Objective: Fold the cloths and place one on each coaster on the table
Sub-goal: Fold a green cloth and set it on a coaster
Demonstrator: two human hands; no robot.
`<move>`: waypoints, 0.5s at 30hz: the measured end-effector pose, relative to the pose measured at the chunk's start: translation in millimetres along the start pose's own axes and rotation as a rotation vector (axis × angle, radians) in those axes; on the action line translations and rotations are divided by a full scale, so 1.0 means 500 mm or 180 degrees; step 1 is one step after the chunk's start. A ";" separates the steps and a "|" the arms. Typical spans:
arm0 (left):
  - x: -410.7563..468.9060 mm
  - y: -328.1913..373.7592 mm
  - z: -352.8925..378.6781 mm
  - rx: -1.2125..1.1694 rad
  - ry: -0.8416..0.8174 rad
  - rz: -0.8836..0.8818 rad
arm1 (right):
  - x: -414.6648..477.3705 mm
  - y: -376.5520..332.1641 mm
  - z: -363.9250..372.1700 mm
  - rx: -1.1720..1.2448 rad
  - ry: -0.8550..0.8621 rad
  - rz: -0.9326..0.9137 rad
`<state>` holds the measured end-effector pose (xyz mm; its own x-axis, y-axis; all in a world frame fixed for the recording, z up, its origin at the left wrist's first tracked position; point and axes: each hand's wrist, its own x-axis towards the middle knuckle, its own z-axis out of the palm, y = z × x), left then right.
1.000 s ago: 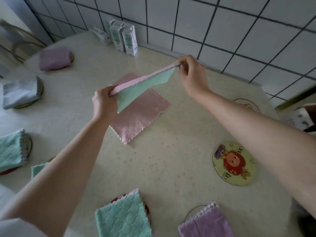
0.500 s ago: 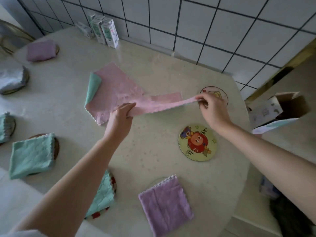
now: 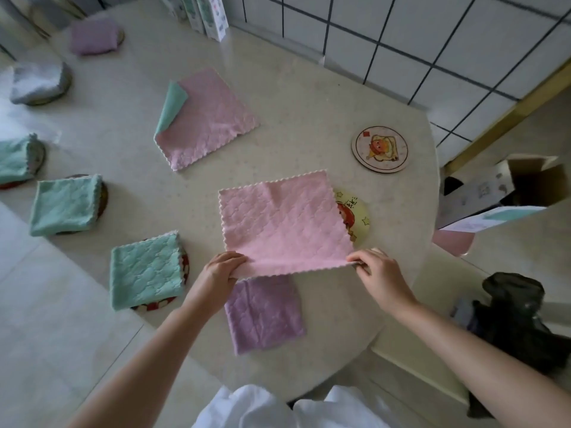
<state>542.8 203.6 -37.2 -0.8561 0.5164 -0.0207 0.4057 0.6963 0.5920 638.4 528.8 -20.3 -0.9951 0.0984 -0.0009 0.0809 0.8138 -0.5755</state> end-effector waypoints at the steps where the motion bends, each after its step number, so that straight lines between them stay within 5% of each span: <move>1: -0.009 0.003 -0.001 -0.0020 -0.0018 0.0001 | -0.015 -0.001 0.003 0.0034 -0.0035 0.0016; 7: -0.025 -0.008 -0.012 -0.0215 -0.0121 -0.0763 | -0.018 -0.003 0.002 0.0517 -0.0162 0.0765; 15: 0.061 -0.051 -0.026 -0.1317 0.0439 -0.1845 | 0.152 0.001 -0.006 0.1532 0.0214 0.1491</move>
<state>502.1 195.2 -42.4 -0.9405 0.0348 -0.3380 -0.2566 0.5794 0.7736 562.7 538.1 -18.2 -0.8541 0.4269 -0.2972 0.4537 0.3319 -0.8270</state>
